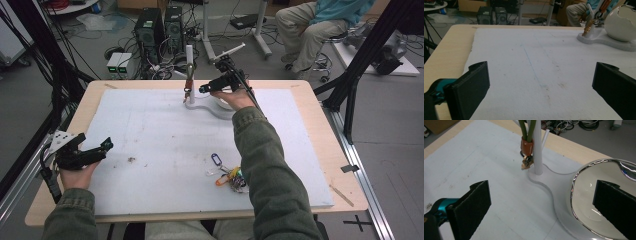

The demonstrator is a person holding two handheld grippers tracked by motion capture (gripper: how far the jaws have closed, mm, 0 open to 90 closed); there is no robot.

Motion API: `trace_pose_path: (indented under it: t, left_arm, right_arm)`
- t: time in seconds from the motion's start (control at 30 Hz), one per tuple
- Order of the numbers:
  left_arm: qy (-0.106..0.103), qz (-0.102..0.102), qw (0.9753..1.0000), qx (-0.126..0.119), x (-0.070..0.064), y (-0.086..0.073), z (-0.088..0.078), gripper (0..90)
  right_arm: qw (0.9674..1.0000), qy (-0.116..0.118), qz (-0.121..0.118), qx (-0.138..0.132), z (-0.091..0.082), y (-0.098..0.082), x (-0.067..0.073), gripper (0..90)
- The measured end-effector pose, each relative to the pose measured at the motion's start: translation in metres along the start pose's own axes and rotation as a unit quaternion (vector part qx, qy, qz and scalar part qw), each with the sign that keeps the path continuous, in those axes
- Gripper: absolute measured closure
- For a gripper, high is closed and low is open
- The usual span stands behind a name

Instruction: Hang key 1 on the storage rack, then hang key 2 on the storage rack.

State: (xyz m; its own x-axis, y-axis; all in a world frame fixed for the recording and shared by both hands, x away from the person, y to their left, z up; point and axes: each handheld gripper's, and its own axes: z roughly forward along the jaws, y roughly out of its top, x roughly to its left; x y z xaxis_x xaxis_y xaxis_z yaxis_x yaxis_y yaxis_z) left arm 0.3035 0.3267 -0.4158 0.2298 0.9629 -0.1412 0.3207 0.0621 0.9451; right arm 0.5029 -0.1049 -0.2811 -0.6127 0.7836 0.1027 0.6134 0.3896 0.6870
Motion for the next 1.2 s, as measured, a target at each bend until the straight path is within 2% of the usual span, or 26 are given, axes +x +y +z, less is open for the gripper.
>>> trace_pose_path:
  t: [0.17, 0.27, 0.43, 0.63, 0.87, 1.2]
  left_arm:
    - [0.0, 0.0, 1.0, 0.0, 0.0, 0.0, 0.0, 1.7]
    - [-0.001, 0.001, 1.0, 0.001, 0.0, 0.0, 0.0, 1.7]
    - [0.0, 0.001, 1.0, 0.0, -0.001, 0.0, 0.0, 1.7]
    - [-0.001, 0.001, 1.0, 0.0, -0.001, 0.0, -0.001, 1.7]
    - [-0.001, 0.002, 1.0, 0.0, -0.002, 0.0, -0.002, 1.7]
    - [0.001, 0.001, 1.0, -0.001, -0.001, 0.0, -0.001, 1.7]
  right_arm:
    - [0.9999, 0.0, -0.01, 0.013, -0.007, -0.003, 0.004, 0.7]
    - [0.9999, 0.005, -0.007, 0.01, -0.013, -0.008, 0.005, 0.7]
    - [0.9996, 0.0, -0.011, 0.025, -0.017, -0.023, 0.002, 0.7]
    - [0.9995, 0.004, -0.011, 0.029, -0.021, -0.04, -0.004, 0.8]
    - [0.9995, 0.014, -0.005, 0.029, -0.021, -0.064, -0.01, 0.8]
    - [0.9995, 0.021, -0.006, 0.025, -0.029, -0.088, -0.011, 0.8]
